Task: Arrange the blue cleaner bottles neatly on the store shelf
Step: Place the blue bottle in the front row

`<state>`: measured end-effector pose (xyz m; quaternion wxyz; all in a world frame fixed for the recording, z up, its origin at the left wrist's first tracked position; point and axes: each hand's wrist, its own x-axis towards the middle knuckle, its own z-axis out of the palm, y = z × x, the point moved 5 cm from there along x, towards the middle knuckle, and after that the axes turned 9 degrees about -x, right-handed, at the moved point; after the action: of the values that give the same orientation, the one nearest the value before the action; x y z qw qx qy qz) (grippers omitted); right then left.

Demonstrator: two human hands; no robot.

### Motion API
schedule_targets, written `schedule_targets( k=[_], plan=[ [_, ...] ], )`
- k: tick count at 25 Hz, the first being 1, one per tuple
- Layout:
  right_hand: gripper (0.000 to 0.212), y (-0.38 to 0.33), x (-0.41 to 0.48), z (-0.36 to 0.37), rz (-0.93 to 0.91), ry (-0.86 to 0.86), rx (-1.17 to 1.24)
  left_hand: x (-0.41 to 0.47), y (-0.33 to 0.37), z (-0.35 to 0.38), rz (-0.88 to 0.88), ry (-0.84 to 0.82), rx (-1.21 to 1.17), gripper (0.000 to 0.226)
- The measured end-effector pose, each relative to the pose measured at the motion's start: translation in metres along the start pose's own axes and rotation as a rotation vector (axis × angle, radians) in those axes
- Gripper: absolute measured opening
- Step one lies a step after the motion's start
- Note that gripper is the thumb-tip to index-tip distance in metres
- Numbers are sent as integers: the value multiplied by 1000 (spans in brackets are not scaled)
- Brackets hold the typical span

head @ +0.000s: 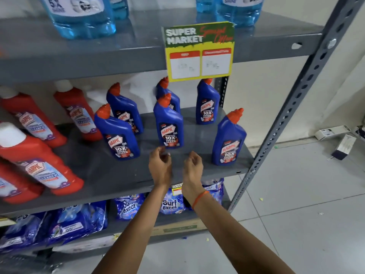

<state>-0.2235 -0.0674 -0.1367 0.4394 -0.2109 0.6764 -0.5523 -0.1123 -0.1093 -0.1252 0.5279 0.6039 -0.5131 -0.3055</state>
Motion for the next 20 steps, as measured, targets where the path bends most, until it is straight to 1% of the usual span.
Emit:
schedule_targets(
  k=[1,2,3,4,5,6,7,8,11,13,17,20],
  plan=[
    [44,-9,2,14,-70,-28,-85,11,-8,-7,-62,14,-53,35],
    [48,-18,9,26,-145,-37,-201,20,-12,-8,-135,-15,-105,39],
    [52,-26,17,32,-206,-36,-327,28,-10,-7,-175,-73,-83,44],
    [56,-34,25,37,-245,-50,-419,35,-8,-3,-177,-178,-57,52],
    [58,-40,35,40,-263,-91,-463,43,-7,3,-137,-297,7,61],
    [56,-44,43,42,-260,-150,-482,48,-2,7,-137,-394,7,63],
    [53,-48,50,42,-249,-213,-507,53,3,9,-157,-461,-32,61],
    [50,-50,54,42,-233,-265,-531,59,1,9,-190,-487,-58,57],
    [47,-50,52,35,-238,-335,-548,60,-1,2,-228,-492,-80,49],
    [43,-46,44,27,-258,-345,-504,49,-4,-2,-180,-497,-45,47],
    [35,-20,29,1,-299,-337,-512,18,-13,-12,-99,-482,3,46],
    [31,-5,13,-20,-305,-364,-436,-11,-18,-19,-112,-476,-43,47]
  ],
)
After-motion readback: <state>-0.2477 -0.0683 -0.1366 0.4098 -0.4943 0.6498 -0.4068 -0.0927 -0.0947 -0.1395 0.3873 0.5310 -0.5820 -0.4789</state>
